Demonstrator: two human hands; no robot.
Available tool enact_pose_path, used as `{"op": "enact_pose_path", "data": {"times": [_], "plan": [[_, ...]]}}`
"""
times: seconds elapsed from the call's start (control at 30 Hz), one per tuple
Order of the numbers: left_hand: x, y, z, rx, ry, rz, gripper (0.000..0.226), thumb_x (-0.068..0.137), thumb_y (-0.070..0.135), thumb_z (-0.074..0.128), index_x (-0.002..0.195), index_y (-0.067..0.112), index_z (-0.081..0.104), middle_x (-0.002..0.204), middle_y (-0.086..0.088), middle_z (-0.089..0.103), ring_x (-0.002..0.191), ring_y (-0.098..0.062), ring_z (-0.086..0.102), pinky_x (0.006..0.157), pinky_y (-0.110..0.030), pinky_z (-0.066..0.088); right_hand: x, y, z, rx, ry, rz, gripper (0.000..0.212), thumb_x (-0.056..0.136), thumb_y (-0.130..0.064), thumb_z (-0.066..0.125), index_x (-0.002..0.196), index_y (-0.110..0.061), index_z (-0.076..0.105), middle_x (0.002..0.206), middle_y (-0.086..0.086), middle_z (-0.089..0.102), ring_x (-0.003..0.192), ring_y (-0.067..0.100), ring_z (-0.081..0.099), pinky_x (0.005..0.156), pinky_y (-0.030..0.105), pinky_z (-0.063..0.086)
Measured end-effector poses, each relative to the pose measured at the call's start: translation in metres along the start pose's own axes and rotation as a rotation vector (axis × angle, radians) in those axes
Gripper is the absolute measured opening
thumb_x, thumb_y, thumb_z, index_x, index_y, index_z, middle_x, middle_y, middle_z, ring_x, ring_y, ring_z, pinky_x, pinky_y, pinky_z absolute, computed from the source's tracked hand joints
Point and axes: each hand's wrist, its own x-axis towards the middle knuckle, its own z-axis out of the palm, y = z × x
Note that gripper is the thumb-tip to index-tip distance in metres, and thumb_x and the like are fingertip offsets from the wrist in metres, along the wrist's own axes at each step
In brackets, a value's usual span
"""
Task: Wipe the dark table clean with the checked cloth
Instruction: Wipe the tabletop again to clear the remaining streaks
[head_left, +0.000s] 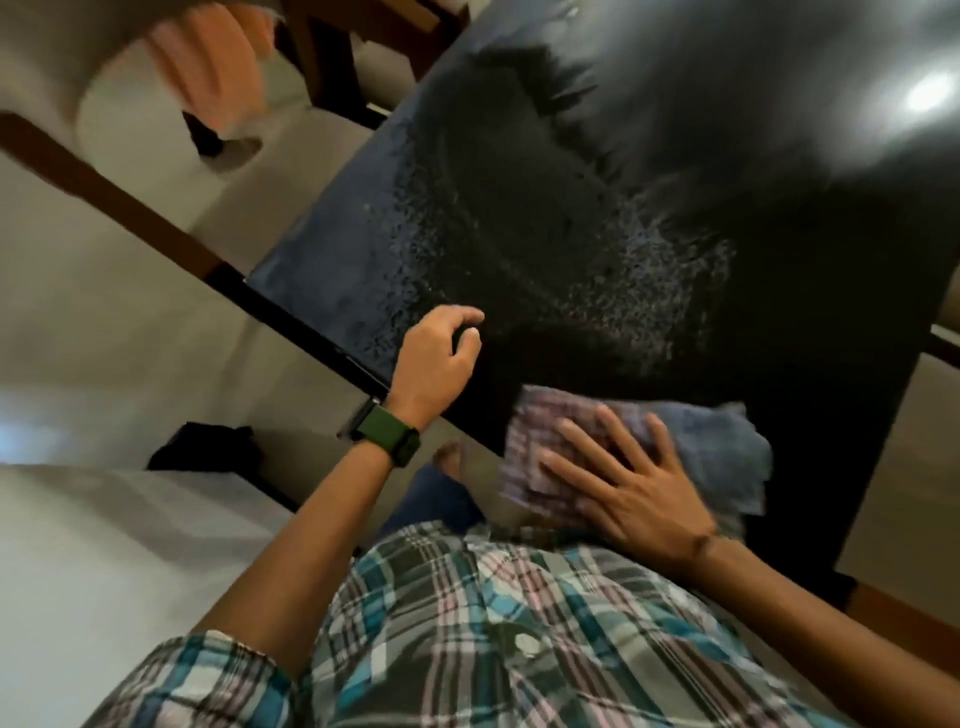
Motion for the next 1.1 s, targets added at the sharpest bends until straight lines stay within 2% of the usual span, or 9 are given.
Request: {"op": "enact_pose_path", "data": {"times": [0.17, 0.4, 0.5, 0.57, 0.63, 0.7, 0.9, 1.0, 1.1], "plan": [[0.001, -0.021, -0.010, -0.025, -0.022, -0.032, 0.023, 0.089, 0.008, 0.048, 0.108, 0.006, 0.060, 0.116, -0.011, 0.060, 0.108, -0.022, 0.054, 0.089, -0.020, 0.035, -0.022, 0.013, -0.010, -0.008, -0.093, 0.062, 0.049, 0.099, -0.049, 0.009, 0.147, -0.043, 0.016, 0.156, -0.006, 0.012, 0.143, 0.032, 0.011, 0.104, 0.067, 0.016], [0.024, -0.048, -0.046, -0.022, 0.024, -0.009, 0.022, 0.087, 0.008, 0.047, 0.105, 0.004, 0.060, 0.111, -0.014, 0.061, 0.103, -0.023, 0.055, 0.087, -0.024, 0.038, 0.182, -0.053, -0.021, 0.080, -0.135, 0.028, 0.055, 0.093, -0.053, 0.017, 0.146, -0.039, 0.020, 0.156, -0.003, 0.022, 0.143, 0.037, 0.013, 0.105, 0.068, 0.002], [0.041, -0.060, -0.058, 0.016, 0.012, -0.038, 0.024, 0.089, 0.008, 0.047, 0.109, 0.003, 0.058, 0.114, -0.016, 0.060, 0.104, -0.025, 0.053, 0.088, -0.023, 0.036, 0.266, -0.085, -0.036, 0.129, -0.164, 0.068, 0.076, 0.080, -0.054, -0.006, 0.151, -0.028, 0.006, 0.160, 0.001, 0.007, 0.145, 0.029, -0.009, 0.107, 0.062, -0.015], [0.053, -0.066, -0.066, 0.035, -0.007, -0.013, 0.023, 0.089, 0.008, 0.046, 0.108, 0.002, 0.058, 0.113, -0.016, 0.060, 0.104, -0.025, 0.053, 0.088, -0.021, 0.034, 0.288, -0.089, -0.045, 0.184, -0.182, 0.092, 0.079, 0.080, -0.052, -0.006, 0.151, -0.023, 0.013, 0.158, 0.004, 0.015, 0.146, 0.029, 0.000, 0.110, 0.061, -0.014], [0.064, -0.071, -0.076, 0.012, -0.024, 0.020, 0.022, 0.088, 0.008, 0.047, 0.105, 0.003, 0.059, 0.110, -0.015, 0.061, 0.101, -0.024, 0.055, 0.084, -0.019, 0.036, 0.273, -0.083, -0.043, 0.155, -0.159, 0.012, 0.064, 0.089, -0.049, 0.010, 0.147, -0.028, 0.027, 0.153, 0.002, 0.030, 0.144, 0.032, 0.014, 0.112, 0.063, -0.002], [0.071, -0.077, -0.083, -0.003, -0.023, 0.050, 0.024, 0.087, 0.011, 0.046, 0.104, 0.004, 0.060, 0.109, -0.014, 0.062, 0.101, -0.022, 0.056, 0.084, -0.018, 0.036, 0.224, -0.069, -0.031, 0.086, -0.153, -0.030, 0.053, 0.094, -0.049, 0.023, 0.146, -0.039, 0.026, 0.155, -0.003, 0.025, 0.144, 0.032, 0.015, 0.110, 0.064, 0.009], [0.079, -0.102, -0.095, -0.039, -0.023, 0.035, 0.020, 0.087, 0.005, 0.049, 0.103, 0.004, 0.061, 0.109, -0.012, 0.062, 0.103, -0.022, 0.056, 0.084, -0.013, 0.034, 0.068, -0.019, -0.023, -0.065, -0.159, 0.076, 0.049, 0.099, -0.049, 0.011, 0.147, -0.043, 0.017, 0.159, -0.008, 0.006, 0.146, 0.028, 0.003, 0.109, 0.059, 0.007], [0.079, -0.113, -0.102, -0.062, 0.004, 0.008, 0.021, 0.086, 0.006, 0.048, 0.102, 0.003, 0.061, 0.107, -0.013, 0.063, 0.102, -0.023, 0.057, 0.084, -0.013, 0.035, 0.096, -0.020, -0.027, -0.023, -0.175, 0.069, 0.049, 0.099, -0.049, 0.010, 0.147, -0.044, 0.015, 0.159, -0.008, 0.005, 0.145, 0.030, 0.004, 0.107, 0.063, 0.011], [0.078, -0.120, -0.108, -0.075, 0.019, -0.029, 0.023, 0.085, 0.009, 0.046, 0.102, 0.002, 0.061, 0.108, -0.014, 0.063, 0.103, -0.024, 0.056, 0.084, -0.013, 0.035, 0.177, -0.043, -0.027, 0.027, -0.158, 0.025, 0.048, 0.098, -0.050, 0.012, 0.146, -0.046, 0.018, 0.157, -0.005, 0.020, 0.143, 0.035, 0.014, 0.103, 0.066, 0.017]]}}
